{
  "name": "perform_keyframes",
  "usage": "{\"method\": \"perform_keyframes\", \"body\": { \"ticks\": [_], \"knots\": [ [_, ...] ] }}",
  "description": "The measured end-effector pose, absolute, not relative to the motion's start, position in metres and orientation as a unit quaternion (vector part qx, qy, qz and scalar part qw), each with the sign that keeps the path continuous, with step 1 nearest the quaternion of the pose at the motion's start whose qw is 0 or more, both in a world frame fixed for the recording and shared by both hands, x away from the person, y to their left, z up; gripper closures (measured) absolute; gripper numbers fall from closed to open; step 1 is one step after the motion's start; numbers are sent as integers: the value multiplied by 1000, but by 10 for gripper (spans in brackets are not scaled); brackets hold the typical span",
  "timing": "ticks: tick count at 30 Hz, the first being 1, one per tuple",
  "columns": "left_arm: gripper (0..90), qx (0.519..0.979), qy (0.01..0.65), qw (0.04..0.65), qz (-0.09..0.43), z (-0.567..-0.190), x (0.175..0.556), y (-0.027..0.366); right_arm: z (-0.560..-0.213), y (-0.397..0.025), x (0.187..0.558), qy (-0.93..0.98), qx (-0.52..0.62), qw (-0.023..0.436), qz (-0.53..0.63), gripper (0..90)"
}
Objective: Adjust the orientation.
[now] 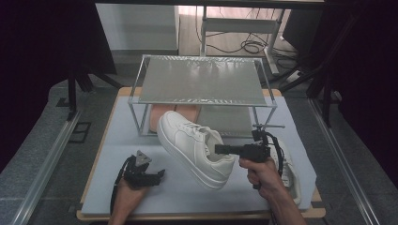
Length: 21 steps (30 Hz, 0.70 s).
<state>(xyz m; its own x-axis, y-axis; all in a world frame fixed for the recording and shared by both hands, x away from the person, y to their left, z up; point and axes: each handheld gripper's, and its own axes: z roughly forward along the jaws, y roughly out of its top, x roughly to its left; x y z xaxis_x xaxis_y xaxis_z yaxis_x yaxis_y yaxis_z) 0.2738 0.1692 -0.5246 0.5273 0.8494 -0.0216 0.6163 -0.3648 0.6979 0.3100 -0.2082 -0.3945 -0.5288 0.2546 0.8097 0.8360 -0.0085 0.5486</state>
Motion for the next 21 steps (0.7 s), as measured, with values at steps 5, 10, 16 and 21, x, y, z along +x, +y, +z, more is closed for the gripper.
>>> {"method": "perform_keyframes", "body": {
  "ticks": [5, 10, 16, 21],
  "knots": [
    [160, 806, 455, 336, 174, -525, 274, 169, -386, -206, 313, -649, -408, 259, -587, 823],
    [160, 808, 454, 335, 174, -525, 274, 169, -377, -204, 315, -644, -401, 261, -597, 824],
    [160, 807, 454, 335, 174, -525, 274, 169, -367, -203, 323, -628, -406, 258, -611, 823],
    [160, 807, 454, 335, 173, -525, 274, 169, -361, -201, 332, -617, -413, 249, -622, 824]
  ]
}}
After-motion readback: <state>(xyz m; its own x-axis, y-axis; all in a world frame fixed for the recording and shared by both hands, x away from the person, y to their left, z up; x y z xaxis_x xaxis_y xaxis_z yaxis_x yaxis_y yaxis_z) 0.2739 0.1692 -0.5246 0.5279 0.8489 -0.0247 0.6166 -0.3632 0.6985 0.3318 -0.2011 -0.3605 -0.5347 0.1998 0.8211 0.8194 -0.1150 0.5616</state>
